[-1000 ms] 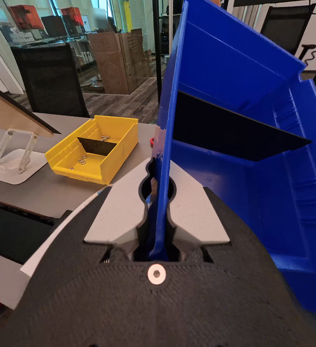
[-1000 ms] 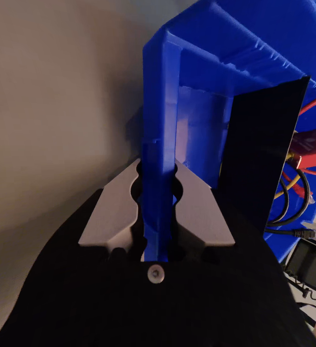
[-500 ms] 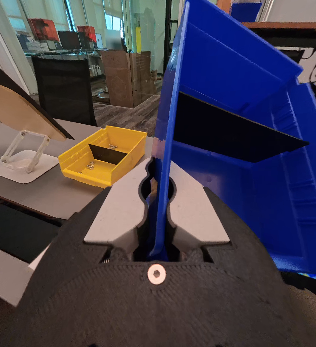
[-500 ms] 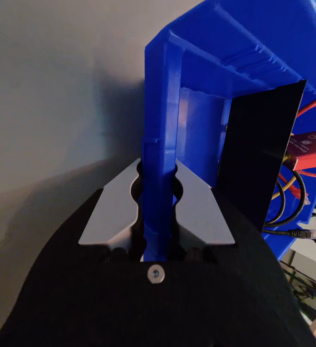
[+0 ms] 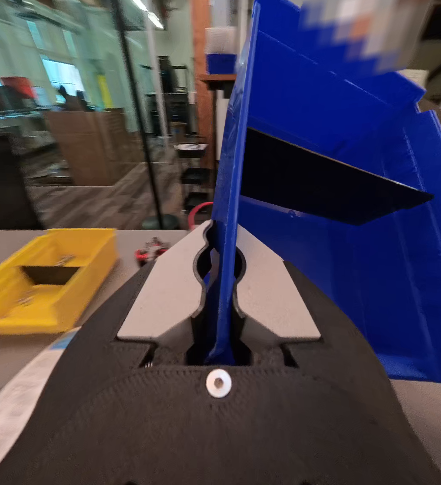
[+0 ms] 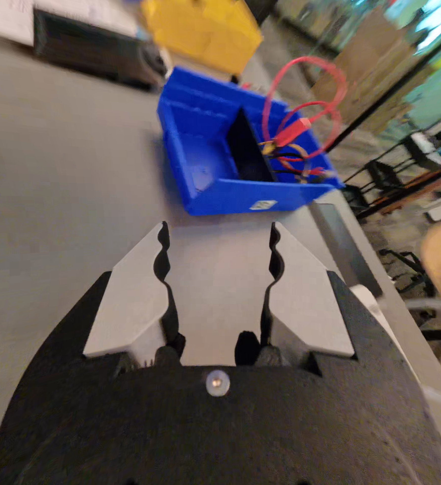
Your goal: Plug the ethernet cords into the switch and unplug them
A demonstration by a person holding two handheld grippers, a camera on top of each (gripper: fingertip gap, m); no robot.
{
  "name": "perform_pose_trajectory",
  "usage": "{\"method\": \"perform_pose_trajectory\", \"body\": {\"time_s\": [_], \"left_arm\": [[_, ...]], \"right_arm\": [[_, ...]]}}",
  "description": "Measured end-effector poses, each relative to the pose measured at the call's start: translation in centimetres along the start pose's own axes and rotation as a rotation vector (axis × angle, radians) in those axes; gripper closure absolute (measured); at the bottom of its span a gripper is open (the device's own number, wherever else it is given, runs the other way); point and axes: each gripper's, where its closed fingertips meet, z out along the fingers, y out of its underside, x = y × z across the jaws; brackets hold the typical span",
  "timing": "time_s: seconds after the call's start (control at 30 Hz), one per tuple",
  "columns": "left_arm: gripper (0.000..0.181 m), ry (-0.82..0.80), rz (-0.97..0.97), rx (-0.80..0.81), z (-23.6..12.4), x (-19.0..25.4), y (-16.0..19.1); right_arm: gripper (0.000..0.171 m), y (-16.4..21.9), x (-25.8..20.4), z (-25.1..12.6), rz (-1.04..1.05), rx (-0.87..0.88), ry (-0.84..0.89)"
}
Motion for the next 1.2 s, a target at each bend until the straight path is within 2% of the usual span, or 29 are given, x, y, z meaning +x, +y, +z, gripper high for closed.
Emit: {"method": "perform_pose_trajectory", "body": {"time_s": [0.07,0.17,0.23,0.3,0.43,0.5,0.63,0.73,0.83,0.9,1.03,1.13,1.2], "left_arm": [[0.176,0.134,-0.016,-0.023,2.4,6.3,0.8],[0.176,0.337,-0.034,-0.095,5.9,17.0,2.8],[0.177,0.451,-0.024,-0.124,7.9,24.6,4.1],[0.177,0.564,-0.038,-0.161,9.7,32.4,5.6],[0.177,0.777,-0.024,-0.257,11.3,47.7,9.4],[0.177,0.817,-0.033,-0.297,11.9,53.4,11.3],[0.177,0.895,-0.026,-0.35,13.3,62.2,14.8],[0.177,0.937,-0.03,-0.43,13.7,67.7,18.5],[0.177,0.939,-0.015,-0.485,14.2,71.1,21.8],[0.175,0.935,0.011,-0.503,14.4,72.4,23.2],[0.161,0.924,0.04,-0.53,14.4,74.4,25.0],[0.15,0.908,0.043,-0.571,14.3,74.9,25.9],[0.149,0.865,0.056,-0.573,14.6,75.0,26.6]], "right_arm": [[0.089,1.2,2.7,-6.8,0.121,0.1,0.072],[0.079,2.2,6.0,-17.0,0.412,0.324,0.145],[0.066,2.8,7.7,-22.5,0.559,0.454,0.197],[0.055,3.3,9.5,-27.3,0.621,0.576,0.283],[0.044,7.6,12.7,-32.5,0.659,0.577,0.486],[0.027,10.7,14.4,-35.0,0.694,0.585,0.613],[0.032,17.5,17.2,-39.4,0.779,0.585,0.775],[0.03,23.3,19.4,-41.4,0.845,0.524,0.883],[0.039,28.1,20.8,-42.8,0.924,0.47,0.911],[0.045,30.6,21.7,-43.0,0.97,0.434,0.904],[0.048,35.1,23.8,-42.4,1.021,0.31,0.863],[0.052,37.5,25.4,-41.5,1.066,0.283,0.799],[0.057,38.6,26.5,-40.8,1.041,0.245,0.749]]}}
